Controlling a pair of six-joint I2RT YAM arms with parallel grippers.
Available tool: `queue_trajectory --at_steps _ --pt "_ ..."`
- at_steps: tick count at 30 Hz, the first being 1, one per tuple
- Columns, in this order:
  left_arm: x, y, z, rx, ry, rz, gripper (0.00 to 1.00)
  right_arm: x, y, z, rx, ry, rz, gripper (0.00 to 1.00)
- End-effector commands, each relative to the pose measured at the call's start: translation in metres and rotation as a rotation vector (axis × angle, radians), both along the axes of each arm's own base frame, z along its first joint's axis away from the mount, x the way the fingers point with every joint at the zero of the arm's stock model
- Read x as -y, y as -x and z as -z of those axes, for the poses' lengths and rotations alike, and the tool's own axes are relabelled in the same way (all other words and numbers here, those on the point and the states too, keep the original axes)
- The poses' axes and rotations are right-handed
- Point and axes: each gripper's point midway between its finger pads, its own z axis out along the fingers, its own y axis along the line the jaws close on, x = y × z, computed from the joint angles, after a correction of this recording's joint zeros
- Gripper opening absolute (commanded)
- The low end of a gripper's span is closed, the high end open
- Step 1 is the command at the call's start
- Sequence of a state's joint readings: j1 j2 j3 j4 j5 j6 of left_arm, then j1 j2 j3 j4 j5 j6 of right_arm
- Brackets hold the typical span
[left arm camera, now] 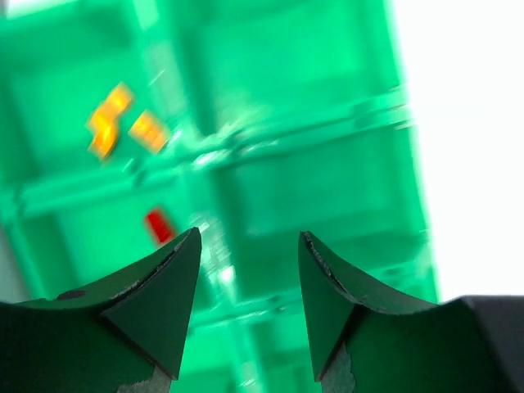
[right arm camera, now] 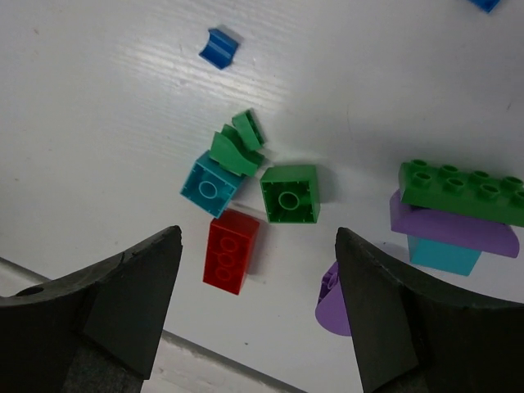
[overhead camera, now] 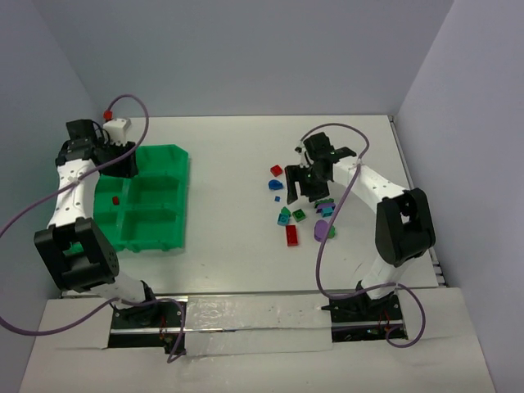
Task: Sort the legos into containers by color
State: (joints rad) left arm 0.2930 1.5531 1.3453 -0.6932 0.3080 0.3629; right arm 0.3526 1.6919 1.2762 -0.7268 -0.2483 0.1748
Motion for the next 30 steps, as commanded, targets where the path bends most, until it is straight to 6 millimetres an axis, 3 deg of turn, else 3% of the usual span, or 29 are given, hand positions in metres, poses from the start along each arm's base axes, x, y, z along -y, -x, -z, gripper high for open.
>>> queue_trajectory --at_steps 1,5,7,10,11,13,16,20,23,30 --pt "0.034 -0.015 -0.039 0.149 0.024 0.098 0.6 0.0 -0.003 -0.011 0.123 0.059 -0.047 0.82" --pt "0.093 -0.019 -0.045 0.182 0.136 0.232 0.6 -0.01 -0.031 -0.015 0.187 0.078 -0.047 0.79" --pt "0.135 -0.029 -0.05 0.206 0.207 0.3 0.61 -0.012 -0.042 -0.013 0.183 0.094 -0.033 0.79" --pt "0.199 -0.043 -0.048 0.188 0.262 0.356 0.62 -0.01 -0.04 -0.007 0.163 0.095 -0.029 0.79" --pt "0.206 -0.048 -0.043 0.183 0.264 0.359 0.63 -0.01 -0.039 -0.007 0.161 0.089 -0.029 0.79" --pt "0.268 -0.055 -0.05 0.187 0.331 0.441 0.66 -0.002 -0.033 -0.007 0.153 0.067 -0.018 0.79" --pt "0.335 -0.07 -0.043 0.138 0.439 0.537 0.69 0.017 -0.027 -0.01 0.156 0.064 -0.001 0.8" --pt "0.399 -0.087 -0.018 0.108 0.452 0.628 0.71 0.047 -0.02 -0.012 0.166 0.1 0.018 0.82" --pt "0.442 -0.093 0.011 0.086 0.445 0.666 0.72 0.07 -0.017 -0.021 0.181 0.108 0.052 0.83" --pt "0.473 -0.105 0.058 0.048 0.424 0.653 0.77 0.102 -0.008 -0.032 0.175 0.133 0.043 0.87"
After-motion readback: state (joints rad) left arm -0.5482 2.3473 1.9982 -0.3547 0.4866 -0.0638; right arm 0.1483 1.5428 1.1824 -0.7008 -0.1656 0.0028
